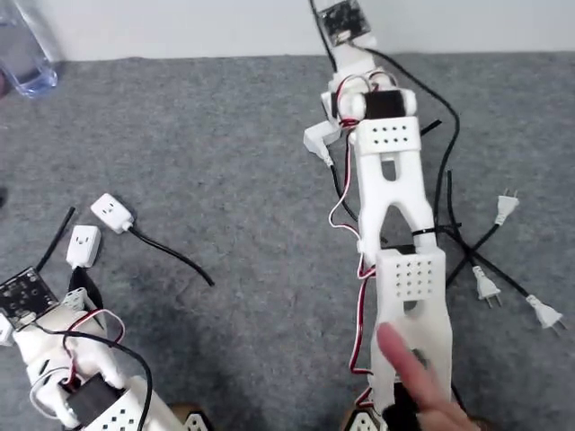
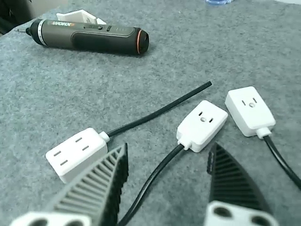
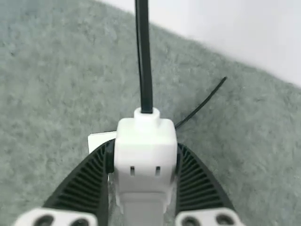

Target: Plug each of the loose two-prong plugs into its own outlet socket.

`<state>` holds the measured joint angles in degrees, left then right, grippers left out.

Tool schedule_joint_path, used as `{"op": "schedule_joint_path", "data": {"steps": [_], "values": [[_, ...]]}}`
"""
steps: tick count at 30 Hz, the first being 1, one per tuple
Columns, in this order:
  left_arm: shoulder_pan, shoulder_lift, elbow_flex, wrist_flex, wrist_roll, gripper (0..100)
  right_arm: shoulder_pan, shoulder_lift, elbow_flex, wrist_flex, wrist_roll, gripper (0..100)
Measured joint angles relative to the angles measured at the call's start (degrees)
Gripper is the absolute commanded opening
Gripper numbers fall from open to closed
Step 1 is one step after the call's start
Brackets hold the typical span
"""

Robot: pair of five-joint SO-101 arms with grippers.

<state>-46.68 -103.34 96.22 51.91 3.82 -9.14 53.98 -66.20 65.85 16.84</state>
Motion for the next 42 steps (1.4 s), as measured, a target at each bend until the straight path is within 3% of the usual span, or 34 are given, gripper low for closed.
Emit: {"op": "schedule_joint_path", "data": {"steps": [14,16,21,25,34,42], "values": [[0.0,0.0,0.0,0.0,0.0,26,0.1,13.9,-4.2,0.0,1.0,1.7],[0.0,0.0,0.0,0.0,0.0,26,0.3,14.1,-4.2,0.0,1.0,6.5],[0.0,0.0,0.0,0.0,0.0,26,-0.1,14.1,-4.2,0.0,1.0,31.0],[0.0,0.0,0.0,0.0,0.0,26,-0.5,14.1,-4.9,0.1,1.0,30.9],[0.0,0.0,0.0,0.0,0.0,26,-0.4,13.6,-16.8,11.8,1.0,30.8],[3.9,0.0,0.5,0.0,0.0,26,-2.9,6.6,-26.4,31.7,1.1,30.7]]}}
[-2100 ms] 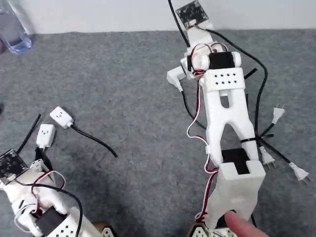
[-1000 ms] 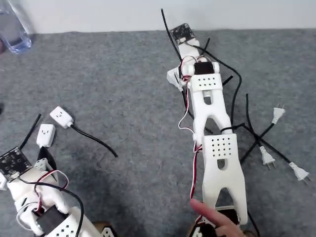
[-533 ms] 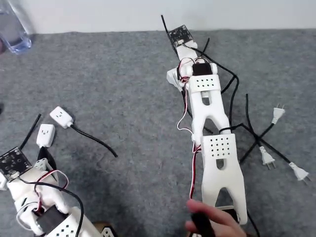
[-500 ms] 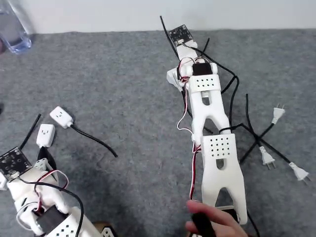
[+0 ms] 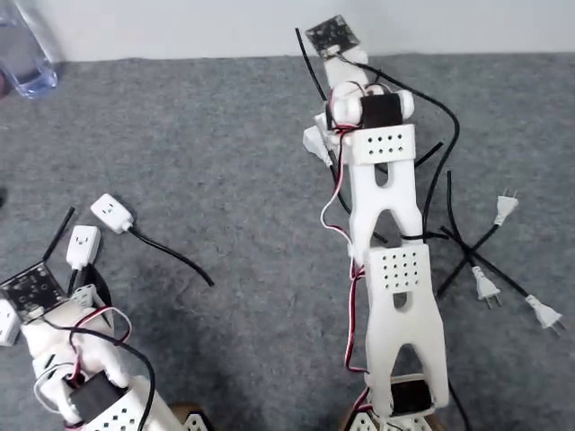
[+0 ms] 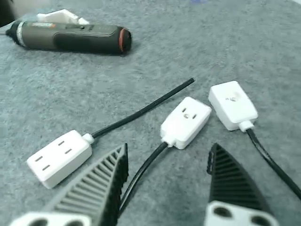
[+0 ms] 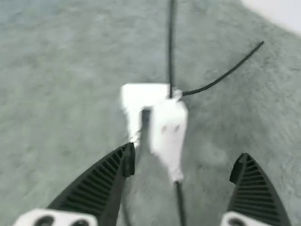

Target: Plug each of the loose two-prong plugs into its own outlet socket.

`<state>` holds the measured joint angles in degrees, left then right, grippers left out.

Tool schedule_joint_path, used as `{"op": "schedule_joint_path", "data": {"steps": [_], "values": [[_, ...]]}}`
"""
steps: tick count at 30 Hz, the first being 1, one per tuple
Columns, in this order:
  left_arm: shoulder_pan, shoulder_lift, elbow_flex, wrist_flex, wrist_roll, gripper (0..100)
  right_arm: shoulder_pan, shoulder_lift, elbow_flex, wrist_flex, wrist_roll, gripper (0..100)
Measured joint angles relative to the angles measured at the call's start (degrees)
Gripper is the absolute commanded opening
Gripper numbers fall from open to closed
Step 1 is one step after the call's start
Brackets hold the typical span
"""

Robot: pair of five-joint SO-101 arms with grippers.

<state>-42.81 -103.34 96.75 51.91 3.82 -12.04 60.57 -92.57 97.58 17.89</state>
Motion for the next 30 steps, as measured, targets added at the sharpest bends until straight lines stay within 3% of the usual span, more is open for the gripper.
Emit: {"op": "schedule_joint_path", "data": {"steps": [8,30], "values": [[0.4,0.0,0.0,0.0,0.0,26,-1.4,-16.4,7.6,2.9,-0.9,30.7],[3.5,0.0,0.0,0.0,0.0,26,-2.0,-79.1,90.3,1.8,-1.1,30.7]]}}
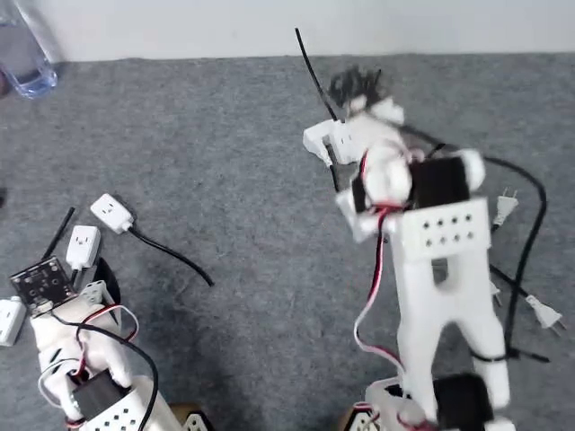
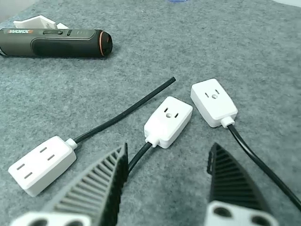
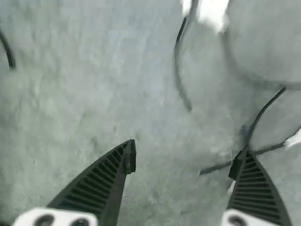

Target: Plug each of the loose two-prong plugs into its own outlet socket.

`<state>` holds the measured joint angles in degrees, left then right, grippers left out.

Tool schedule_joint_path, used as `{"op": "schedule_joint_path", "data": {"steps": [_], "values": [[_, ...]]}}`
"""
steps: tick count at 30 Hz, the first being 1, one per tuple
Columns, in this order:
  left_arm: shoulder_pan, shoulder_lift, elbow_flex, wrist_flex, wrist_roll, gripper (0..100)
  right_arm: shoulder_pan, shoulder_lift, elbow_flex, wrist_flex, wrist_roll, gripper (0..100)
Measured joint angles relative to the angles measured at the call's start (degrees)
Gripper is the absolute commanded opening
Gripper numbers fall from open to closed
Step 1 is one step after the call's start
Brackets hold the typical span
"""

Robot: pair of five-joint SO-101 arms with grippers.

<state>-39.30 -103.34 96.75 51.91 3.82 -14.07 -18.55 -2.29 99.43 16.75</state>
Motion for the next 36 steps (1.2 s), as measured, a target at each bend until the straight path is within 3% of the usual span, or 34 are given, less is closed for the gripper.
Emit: {"op": "schedule_joint_path", "data": {"steps": [10,18,25,31,36], "values": [[0.0,0.0,0.0,0.0,0.0,26,-0.1,-14.2,46.2,-27.8,0.0,30.7],[-0.1,0.0,0.0,0.0,0.0,26,-0.1,-22.8,69.8,-44.1,0.0,30.7],[-0.1,0.0,0.0,0.9,0.0,26,-0.1,-27.1,79.3,-51.4,0.0,30.7],[2.4,0.0,0.0,11.1,0.0,26,-0.1,-28.2,82.6,-56.4,0.0,30.7],[2.8,0.0,-0.7,9.0,0.0,27,-0.1,-28.2,82.7,-57.3,0.0,30.7]]}}
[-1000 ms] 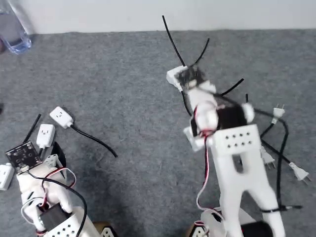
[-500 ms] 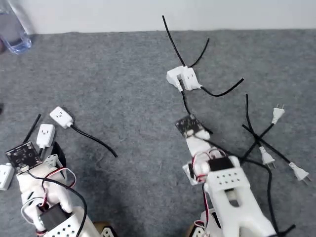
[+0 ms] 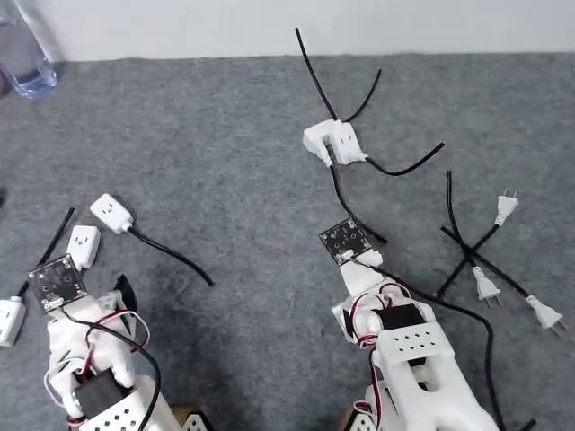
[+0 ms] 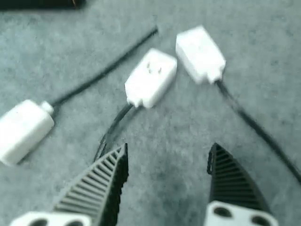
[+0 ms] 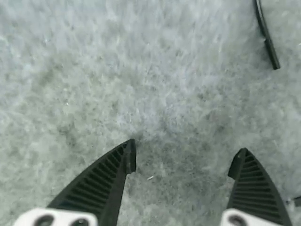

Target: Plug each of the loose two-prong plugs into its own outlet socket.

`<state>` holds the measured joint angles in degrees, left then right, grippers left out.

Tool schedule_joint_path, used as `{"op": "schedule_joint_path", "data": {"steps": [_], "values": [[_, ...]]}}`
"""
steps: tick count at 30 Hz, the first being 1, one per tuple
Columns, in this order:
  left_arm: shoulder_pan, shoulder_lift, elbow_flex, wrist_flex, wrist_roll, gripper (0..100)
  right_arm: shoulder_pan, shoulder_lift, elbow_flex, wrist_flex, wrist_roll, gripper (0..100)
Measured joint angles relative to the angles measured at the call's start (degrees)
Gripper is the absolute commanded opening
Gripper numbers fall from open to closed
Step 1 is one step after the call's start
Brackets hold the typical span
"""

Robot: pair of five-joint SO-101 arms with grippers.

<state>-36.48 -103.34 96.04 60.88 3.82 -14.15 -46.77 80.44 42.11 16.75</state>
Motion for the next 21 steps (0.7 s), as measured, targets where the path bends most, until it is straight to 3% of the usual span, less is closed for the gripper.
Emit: {"op": "schedule_joint_path", "data": {"steps": [4,8,10,15,21], "values": [[-3.0,0.0,-7.2,-1.5,2.7,27,0.0,0.0,0.0,0.0,0.0,30.7],[-7.0,0.0,-13.9,0.1,18.8,27,0.0,0.0,0.0,0.0,0.0,30.7],[-8.9,0.0,-14.8,-1.0,23.2,26,0.0,0.0,0.0,0.0,0.0,30.7],[-8.1,0.0,-17.4,-9.1,10.3,26,0.0,0.0,0.0,-0.5,0.0,30.7],[-7.5,0.0,-28.7,-4.1,-4.6,26,0.0,0.0,0.0,-0.9,0.0,30.7]]}}
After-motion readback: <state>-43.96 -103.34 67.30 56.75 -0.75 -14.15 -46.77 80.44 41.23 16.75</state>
